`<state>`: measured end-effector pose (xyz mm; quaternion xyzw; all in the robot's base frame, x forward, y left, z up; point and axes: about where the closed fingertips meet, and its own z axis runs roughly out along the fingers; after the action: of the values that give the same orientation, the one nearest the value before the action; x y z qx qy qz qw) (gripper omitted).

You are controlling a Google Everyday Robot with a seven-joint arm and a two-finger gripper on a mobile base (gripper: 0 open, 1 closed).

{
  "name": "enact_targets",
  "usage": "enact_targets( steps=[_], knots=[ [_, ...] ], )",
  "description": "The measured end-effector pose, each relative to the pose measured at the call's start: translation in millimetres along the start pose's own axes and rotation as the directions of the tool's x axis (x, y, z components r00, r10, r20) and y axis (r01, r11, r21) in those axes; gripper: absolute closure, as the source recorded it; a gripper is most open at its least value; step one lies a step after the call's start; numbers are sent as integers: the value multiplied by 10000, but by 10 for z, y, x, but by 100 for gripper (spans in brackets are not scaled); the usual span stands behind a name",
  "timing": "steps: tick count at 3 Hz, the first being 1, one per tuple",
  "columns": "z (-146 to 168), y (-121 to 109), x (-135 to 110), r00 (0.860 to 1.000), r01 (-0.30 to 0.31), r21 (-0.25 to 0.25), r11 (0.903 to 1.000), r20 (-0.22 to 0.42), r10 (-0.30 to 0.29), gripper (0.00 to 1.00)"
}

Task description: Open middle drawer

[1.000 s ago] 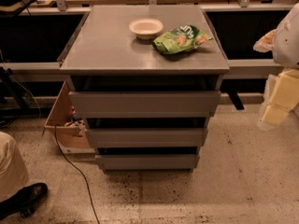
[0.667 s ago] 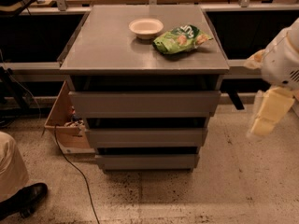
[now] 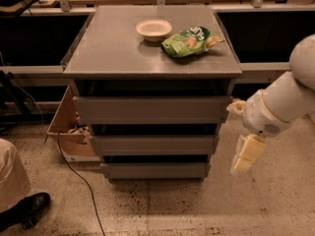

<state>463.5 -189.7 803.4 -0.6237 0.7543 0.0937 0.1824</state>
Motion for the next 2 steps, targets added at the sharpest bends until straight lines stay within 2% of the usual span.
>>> enact_targets(
  steps=[1, 2],
  knots=[
    [714, 120, 75, 9961, 154, -618, 9980, 872, -100, 0],
    [1119, 233, 90, 9906, 164, -998, 9949, 1369, -26, 0]
  ],
)
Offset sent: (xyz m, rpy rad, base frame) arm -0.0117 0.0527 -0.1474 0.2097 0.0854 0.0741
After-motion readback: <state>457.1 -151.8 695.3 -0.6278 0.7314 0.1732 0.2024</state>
